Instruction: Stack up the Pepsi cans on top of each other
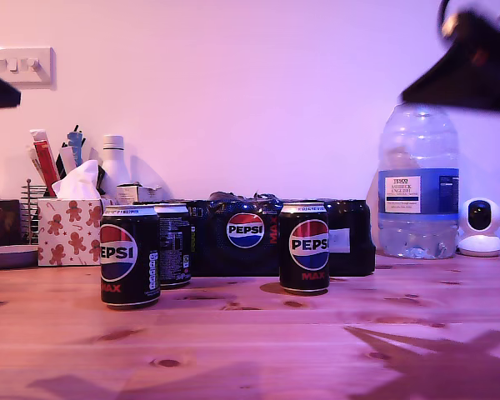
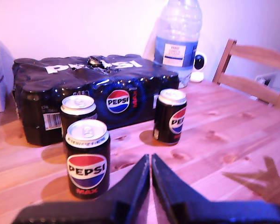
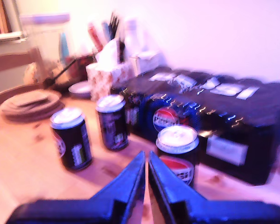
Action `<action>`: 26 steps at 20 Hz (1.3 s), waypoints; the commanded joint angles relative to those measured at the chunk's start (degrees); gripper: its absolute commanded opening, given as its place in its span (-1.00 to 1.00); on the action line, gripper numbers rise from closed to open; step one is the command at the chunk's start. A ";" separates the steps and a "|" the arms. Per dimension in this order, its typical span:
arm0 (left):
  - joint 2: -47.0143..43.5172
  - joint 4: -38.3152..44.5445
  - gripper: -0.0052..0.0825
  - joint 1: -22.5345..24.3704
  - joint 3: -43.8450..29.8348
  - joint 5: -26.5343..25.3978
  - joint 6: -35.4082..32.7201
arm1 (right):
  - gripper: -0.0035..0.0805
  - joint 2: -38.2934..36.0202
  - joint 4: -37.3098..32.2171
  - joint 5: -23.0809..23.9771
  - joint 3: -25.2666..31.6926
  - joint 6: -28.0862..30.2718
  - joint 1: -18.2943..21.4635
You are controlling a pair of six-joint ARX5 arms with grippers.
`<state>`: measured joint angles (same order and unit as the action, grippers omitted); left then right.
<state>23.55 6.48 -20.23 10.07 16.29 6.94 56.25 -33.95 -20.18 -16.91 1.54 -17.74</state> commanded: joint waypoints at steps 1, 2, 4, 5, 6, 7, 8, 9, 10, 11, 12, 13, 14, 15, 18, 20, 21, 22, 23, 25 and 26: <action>1.51 0.87 -0.93 -0.15 -1.05 -0.15 -0.55 | -0.88 4.55 -0.98 -0.26 0.24 -0.20 -0.26; 2.05 0.98 -0.93 -0.13 -1.05 -0.13 -0.52 | -0.66 7.34 -1.01 -0.28 0.24 -0.15 -0.28; 2.91 0.90 -0.93 -0.15 -1.05 -0.13 -0.52 | 0.09 12.00 -2.32 -0.09 -0.04 -0.13 -0.57; 3.13 0.90 -0.93 -0.15 -1.05 -0.04 -0.50 | 0.46 13.60 -2.54 1.53 -0.55 -0.24 -0.81; 3.13 0.90 -0.93 -0.15 -1.05 -0.07 -0.50 | 0.70 14.69 -2.36 3.34 -1.07 0.00 -1.05; 3.10 0.94 -0.93 -0.15 -1.05 -0.07 -0.48 | 0.73 15.45 -2.38 3.96 -1.31 1.73 -1.42; 3.10 0.94 -0.93 -0.15 -1.05 -0.07 -0.50 | 0.73 16.09 -2.56 4.02 -1.57 3.13 -1.81; 3.13 0.90 -0.93 -0.15 -1.05 -0.09 -0.48 | 0.73 16.44 -2.69 4.04 -1.84 3.23 -2.12; 3.13 0.90 -0.93 -0.13 -1.05 -0.09 -0.48 | 0.73 16.85 -2.69 4.04 -2.25 2.97 -2.14; 3.13 0.87 -0.93 -0.13 -1.05 -0.09 -0.50 | 0.73 17.33 -2.75 4.02 -2.75 2.97 -2.14; 3.13 0.85 -0.93 -0.15 -1.05 -0.09 -0.48 | 0.73 18.08 -3.21 4.04 -3.28 3.02 -2.14; 3.13 0.85 -0.93 -0.15 -1.05 -0.09 -0.48 | 0.73 18.97 -3.30 4.11 -4.00 3.02 -2.12; 3.13 0.87 -0.93 -0.15 -1.05 -0.09 -0.48 | 0.73 20.26 -3.28 4.13 -4.94 3.02 -2.12; 3.13 0.85 -0.93 -0.15 -1.05 -0.09 -0.48 | 0.73 21.81 -3.28 4.13 -6.12 3.02 -2.12; 3.13 0.83 -0.93 -0.13 -1.05 -0.09 -0.48 | 0.73 27.65 -3.15 4.07 -10.51 3.06 -2.16; 3.15 0.83 -0.93 -0.13 -1.05 -0.11 -0.48 | 0.73 31.82 -3.80 4.07 -13.73 4.04 -2.19; 3.13 0.81 -0.93 -0.13 -1.05 -0.11 -0.48 | 0.73 33.86 -4.66 4.07 -15.04 4.55 -2.16; 3.15 0.79 -0.93 -0.13 -1.05 -0.11 -0.48 | 0.73 35.98 -6.16 4.07 -16.48 4.52 -2.19; 3.15 0.68 -0.93 -0.13 -1.05 -0.11 -0.48 | 0.73 37.75 -7.54 4.07 -17.55 4.52 -2.19; 3.15 0.31 -0.93 -0.13 -1.05 -0.15 -0.48 | 0.73 41.35 -11.19 3.98 -19.23 4.42 -2.19; 3.13 0.15 -0.93 -0.13 -1.05 -0.17 -0.48 | 0.73 43.19 -12.59 3.78 -19.98 4.39 -2.19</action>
<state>26.39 6.37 -20.23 10.07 16.32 6.90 97.80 -45.54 -16.14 -36.58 5.93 -19.62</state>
